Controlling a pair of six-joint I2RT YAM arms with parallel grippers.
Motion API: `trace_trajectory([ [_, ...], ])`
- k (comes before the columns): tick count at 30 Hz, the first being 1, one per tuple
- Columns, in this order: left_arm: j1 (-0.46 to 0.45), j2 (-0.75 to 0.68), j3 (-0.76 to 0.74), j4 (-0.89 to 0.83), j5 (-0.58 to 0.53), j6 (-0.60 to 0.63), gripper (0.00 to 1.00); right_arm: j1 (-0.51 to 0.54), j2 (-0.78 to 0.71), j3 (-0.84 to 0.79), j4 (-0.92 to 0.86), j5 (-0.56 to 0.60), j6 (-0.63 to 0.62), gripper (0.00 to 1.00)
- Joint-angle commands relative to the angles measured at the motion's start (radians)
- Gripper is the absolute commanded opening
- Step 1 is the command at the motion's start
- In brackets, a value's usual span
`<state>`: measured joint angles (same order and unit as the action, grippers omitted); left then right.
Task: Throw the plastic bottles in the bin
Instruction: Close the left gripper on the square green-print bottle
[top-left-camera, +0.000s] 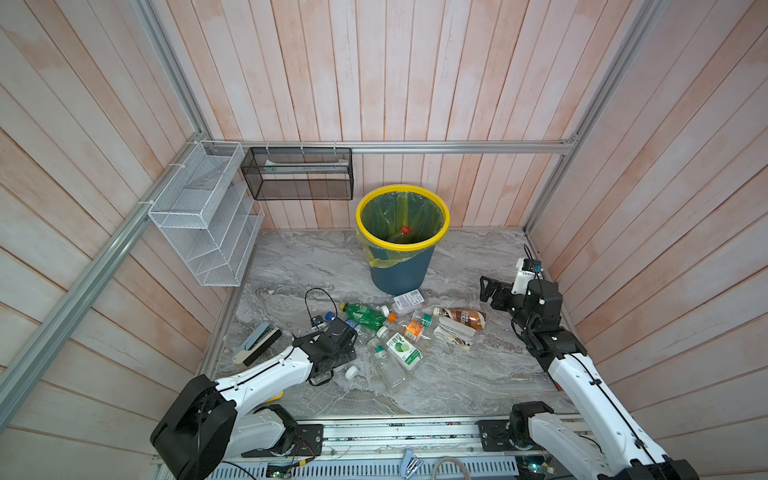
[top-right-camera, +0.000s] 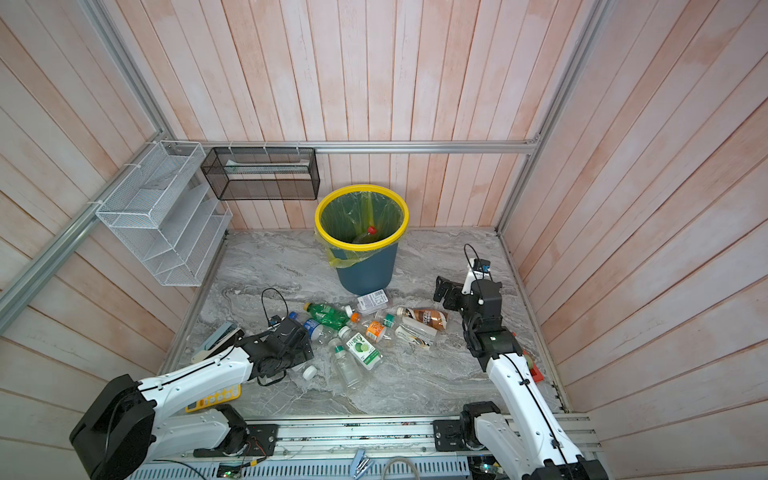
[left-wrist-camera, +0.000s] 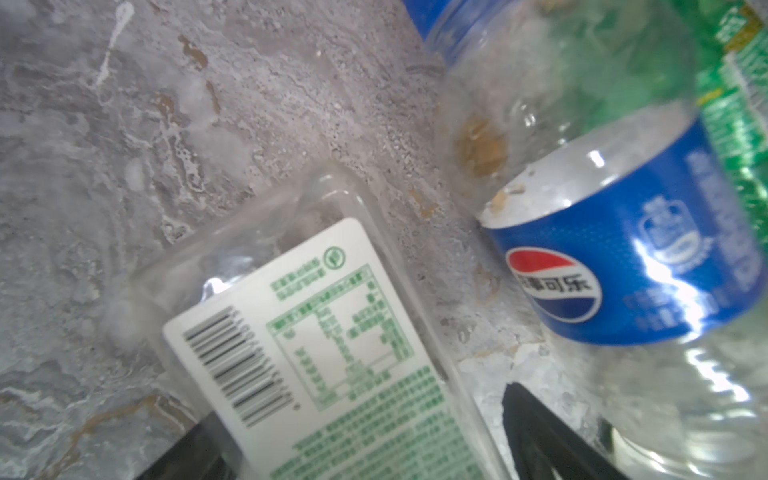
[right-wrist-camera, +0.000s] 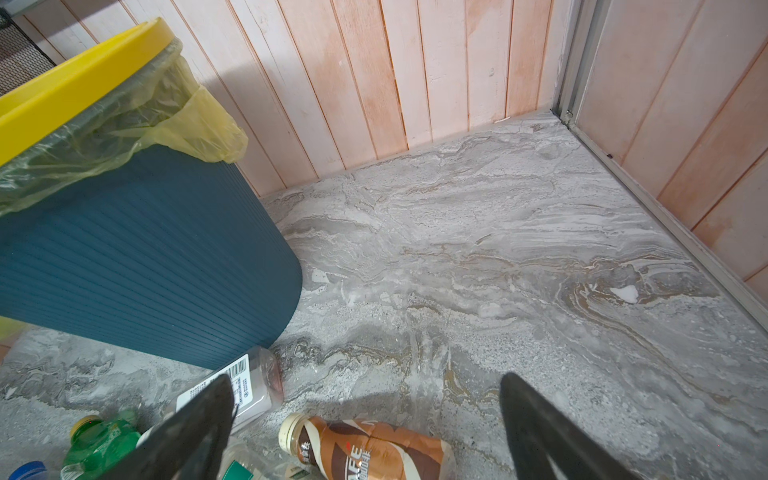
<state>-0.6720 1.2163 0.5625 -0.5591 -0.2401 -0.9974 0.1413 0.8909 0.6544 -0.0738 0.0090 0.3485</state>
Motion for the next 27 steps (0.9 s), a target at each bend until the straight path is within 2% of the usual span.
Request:
trace_trajectory([
  [1,0.008,-0.008,0.006,-0.001,0.001,0.018,0.89,-0.006,0.007,-0.013,0.019,-0.007,0.003,0.99],
  [10,0.051,-0.096,-0.006,-0.071,-0.006,0.067,0.78,-0.008,0.004,-0.022,0.02,-0.009,0.007,0.99],
  [11,0.055,-0.1,-0.008,-0.071,-0.004,0.069,0.79,-0.008,0.004,-0.021,0.02,-0.009,0.008,0.99],
  [13,0.058,-0.102,-0.013,-0.073,0.003,0.074,0.88,-0.008,0.005,-0.025,0.021,-0.009,0.009,0.99],
  [16,0.058,-0.082,-0.007,-0.061,0.023,0.082,0.92,-0.007,0.005,-0.03,0.02,-0.01,0.012,0.99],
  [21,0.057,-0.028,-0.002,-0.018,0.045,0.102,0.94,-0.009,-0.003,-0.031,0.02,-0.009,0.011,0.99],
  [24,0.057,0.005,0.0,0.0,0.063,0.113,0.88,-0.009,-0.007,-0.031,0.013,-0.005,0.009,0.99],
  [27,0.057,0.0,0.004,-0.008,0.064,0.112,0.72,-0.009,-0.013,-0.03,0.007,-0.003,0.009,0.99],
])
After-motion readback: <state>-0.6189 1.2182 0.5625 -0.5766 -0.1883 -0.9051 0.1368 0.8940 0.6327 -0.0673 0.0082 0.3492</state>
